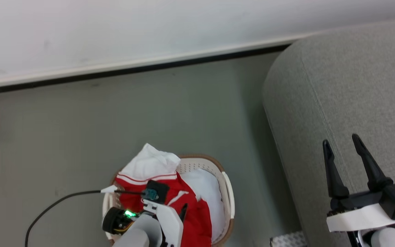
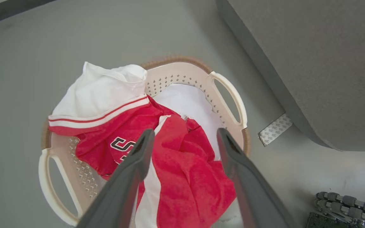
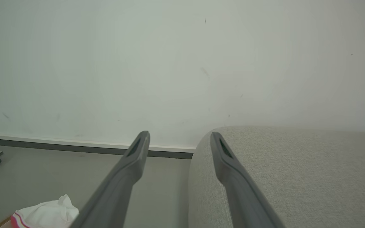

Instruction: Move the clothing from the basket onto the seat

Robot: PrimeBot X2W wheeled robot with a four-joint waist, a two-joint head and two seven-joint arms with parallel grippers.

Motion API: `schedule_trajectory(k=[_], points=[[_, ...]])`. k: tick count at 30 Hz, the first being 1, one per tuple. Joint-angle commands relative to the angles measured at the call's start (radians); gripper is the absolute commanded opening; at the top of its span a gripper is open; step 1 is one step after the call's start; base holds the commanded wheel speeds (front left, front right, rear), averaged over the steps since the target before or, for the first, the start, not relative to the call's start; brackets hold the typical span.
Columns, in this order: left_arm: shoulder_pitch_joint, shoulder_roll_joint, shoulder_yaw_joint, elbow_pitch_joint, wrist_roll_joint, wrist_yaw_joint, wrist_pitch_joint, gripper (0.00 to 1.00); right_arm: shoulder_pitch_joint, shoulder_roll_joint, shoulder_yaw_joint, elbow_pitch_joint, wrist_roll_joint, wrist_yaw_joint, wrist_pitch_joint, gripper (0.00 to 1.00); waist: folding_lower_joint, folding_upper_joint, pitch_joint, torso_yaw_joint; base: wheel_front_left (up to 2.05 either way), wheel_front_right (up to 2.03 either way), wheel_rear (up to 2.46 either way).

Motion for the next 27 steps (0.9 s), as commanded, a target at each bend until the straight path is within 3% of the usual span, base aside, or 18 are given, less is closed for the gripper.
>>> schedule_trajectory(k=[1, 8, 16, 27], points=[[-0.027, 0.005, -0.013, 0.013, -0.031, 0.012, 0.016, 1.00, -0.026, 0.000, 0.004, -0.009, 0.006, -0.002, 0.000, 1.00, -0.0001, -0.0001, 0.075, -0.043, 0.00, 0.00, 0.00], [-0.111, 0.006, -0.092, 0.108, -0.131, 0.084, 0.136, 1.00, -0.107, 0.012, 0.027, -0.040, 0.025, -0.002, 0.000, 1.00, -0.0001, -0.0001, 0.218, -0.091, 0.00, 0.00, 0.00], [-0.201, 0.006, -0.123, 0.214, -0.185, 0.174, 0.140, 1.00, -0.152, 0.025, 0.040, -0.073, 0.040, -0.002, 0.000, 1.00, -0.0001, -0.0001, 0.322, -0.128, 0.00, 0.00, 0.00], [-0.310, 0.035, -0.174, 0.369, -0.135, 0.208, 0.127, 1.00, -0.189, 0.035, 0.045, -0.100, 0.059, -0.002, 0.000, 1.00, -0.0001, -0.0001, 0.443, -0.186, 0.00, 0.00, 0.00]])
